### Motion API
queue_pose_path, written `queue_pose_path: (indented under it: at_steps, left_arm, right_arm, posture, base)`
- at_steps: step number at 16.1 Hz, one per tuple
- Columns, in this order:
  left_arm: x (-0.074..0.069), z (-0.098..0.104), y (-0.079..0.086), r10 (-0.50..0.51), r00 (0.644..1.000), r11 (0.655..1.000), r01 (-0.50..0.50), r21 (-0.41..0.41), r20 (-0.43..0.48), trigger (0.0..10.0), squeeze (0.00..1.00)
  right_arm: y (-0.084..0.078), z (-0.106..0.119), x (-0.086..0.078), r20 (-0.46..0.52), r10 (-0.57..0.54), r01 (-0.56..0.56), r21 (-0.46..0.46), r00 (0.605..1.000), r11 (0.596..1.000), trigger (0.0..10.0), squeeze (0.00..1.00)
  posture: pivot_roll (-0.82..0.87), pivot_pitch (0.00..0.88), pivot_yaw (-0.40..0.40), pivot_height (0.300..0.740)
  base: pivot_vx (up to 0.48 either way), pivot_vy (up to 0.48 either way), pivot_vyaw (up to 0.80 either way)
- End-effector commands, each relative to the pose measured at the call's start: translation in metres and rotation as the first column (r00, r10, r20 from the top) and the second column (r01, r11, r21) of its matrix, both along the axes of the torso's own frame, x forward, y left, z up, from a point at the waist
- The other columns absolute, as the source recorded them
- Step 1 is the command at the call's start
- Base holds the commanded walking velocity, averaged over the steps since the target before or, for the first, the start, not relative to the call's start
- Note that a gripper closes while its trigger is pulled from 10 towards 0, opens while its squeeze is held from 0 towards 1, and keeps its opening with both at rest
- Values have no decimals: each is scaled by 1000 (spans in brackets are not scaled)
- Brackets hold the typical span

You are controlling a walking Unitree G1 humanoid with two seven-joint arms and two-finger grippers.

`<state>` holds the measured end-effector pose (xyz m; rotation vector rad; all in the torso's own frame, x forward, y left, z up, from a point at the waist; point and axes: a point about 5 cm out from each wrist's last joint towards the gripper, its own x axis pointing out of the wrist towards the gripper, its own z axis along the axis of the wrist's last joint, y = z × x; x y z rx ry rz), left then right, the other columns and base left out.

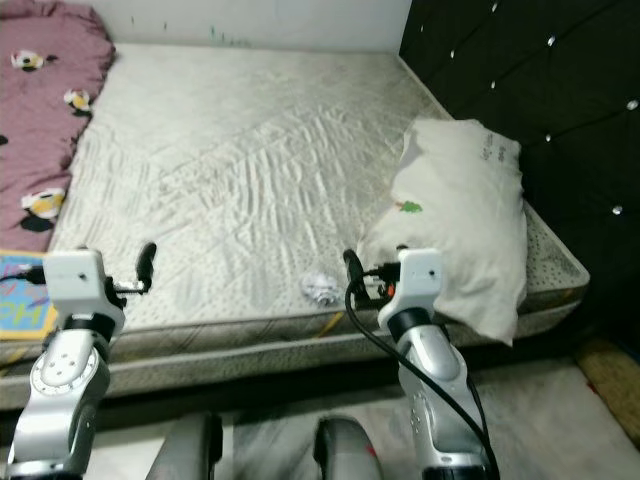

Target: Clean up the room

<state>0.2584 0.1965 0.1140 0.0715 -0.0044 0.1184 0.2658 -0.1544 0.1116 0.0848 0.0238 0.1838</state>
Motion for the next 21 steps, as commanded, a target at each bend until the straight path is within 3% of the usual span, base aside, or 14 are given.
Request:
queue_pose_path:
  at_steps: [1,11,15,21]
  left_arm:
    - [0,-2,-10,-32,999,999,32,-16,-7,10000,0]
    - [0,-2,-11,-37,999,999,36,-25,-11,10000,0]
    - [-1,-4,-14,-48,999,998,47,-39,-24,10000,0]
    - [-2,-4,-5,-16,999,1000,15,-10,-43,10000,0]
  right_arm:
    - [-9,1,-1,4,-24,24,-7,1000,1000,10000,0]
    - [-8,-2,1,-14,-24,24,0,1000,1000,10000,0]
    - [-7,-2,2,-23,-15,15,-7,1000,1000,10000,0]
    - [4,-5,8,-39,13,-12,24,999,1000,10000,0]
  posture:
    - [-39,16,-96,621]
    - [-31,16,-101,621]
    - [-30,28,-105,621]
    - [-5,46,-84,556]
  base:
    - [296,0,800]
    - [292,0,56]
    - [0,0,0]
    - [0,0,0]
